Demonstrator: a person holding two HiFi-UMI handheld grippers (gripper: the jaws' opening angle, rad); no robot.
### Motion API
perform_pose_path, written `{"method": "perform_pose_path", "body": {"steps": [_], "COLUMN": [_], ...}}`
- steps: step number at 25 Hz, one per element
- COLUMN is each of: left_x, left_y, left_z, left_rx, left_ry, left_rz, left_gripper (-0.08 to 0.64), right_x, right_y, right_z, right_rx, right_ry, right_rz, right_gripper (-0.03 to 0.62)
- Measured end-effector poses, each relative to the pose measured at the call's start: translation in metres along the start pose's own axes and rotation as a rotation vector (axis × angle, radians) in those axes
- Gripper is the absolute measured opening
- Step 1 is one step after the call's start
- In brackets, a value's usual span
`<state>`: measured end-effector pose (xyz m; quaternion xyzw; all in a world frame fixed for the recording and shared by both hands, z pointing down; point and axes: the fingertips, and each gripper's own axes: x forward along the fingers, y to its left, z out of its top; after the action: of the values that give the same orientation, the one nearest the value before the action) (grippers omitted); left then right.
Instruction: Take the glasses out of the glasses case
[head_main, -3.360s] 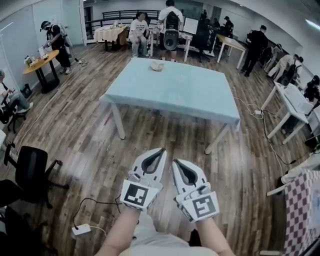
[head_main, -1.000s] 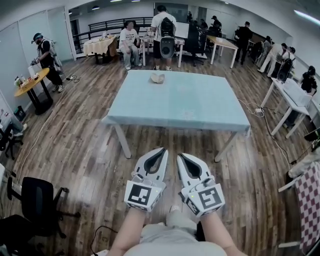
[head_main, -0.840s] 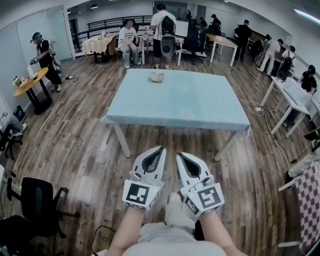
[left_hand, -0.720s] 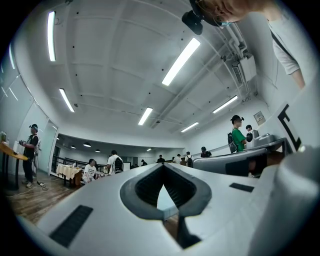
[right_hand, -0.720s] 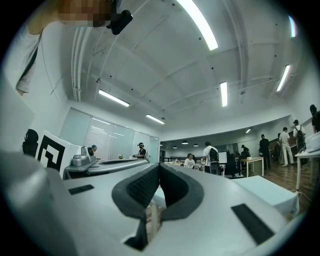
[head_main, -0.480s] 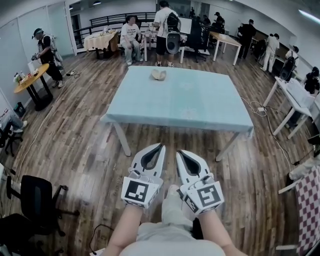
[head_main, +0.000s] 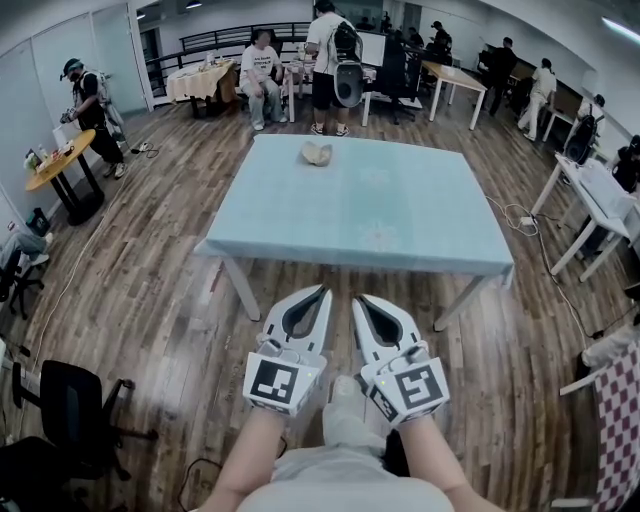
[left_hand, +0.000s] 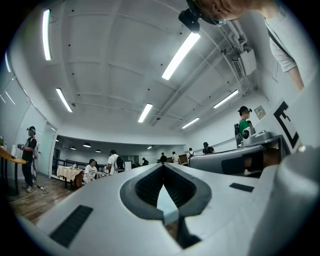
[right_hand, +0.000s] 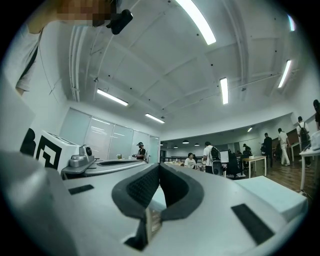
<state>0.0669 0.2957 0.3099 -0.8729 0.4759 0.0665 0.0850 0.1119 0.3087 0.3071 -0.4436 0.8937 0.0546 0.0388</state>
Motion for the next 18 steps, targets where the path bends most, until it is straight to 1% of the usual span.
{"method": "perform_pose_path", "body": {"steps": [14, 18], "left_x": [0.095, 0.123], "left_y": [0.051, 0.065], "left_z": [-0.027, -0.034], "left_rx": [-0.001, 0.004], "left_ry": [0.018, 0.022], "left_rz": [0.027, 0.034], "left_gripper": [0.008, 0.008], "right_x": [0.079, 0.102], "right_y": [-0.077, -0.104], "right_z": [-0.016, -0.019], "right_rx": [-0.004, 0.005], "right_ry": [0.011, 0.008], "right_rz": [0.021, 0.016], "right_gripper": [0.008, 0.008]}}
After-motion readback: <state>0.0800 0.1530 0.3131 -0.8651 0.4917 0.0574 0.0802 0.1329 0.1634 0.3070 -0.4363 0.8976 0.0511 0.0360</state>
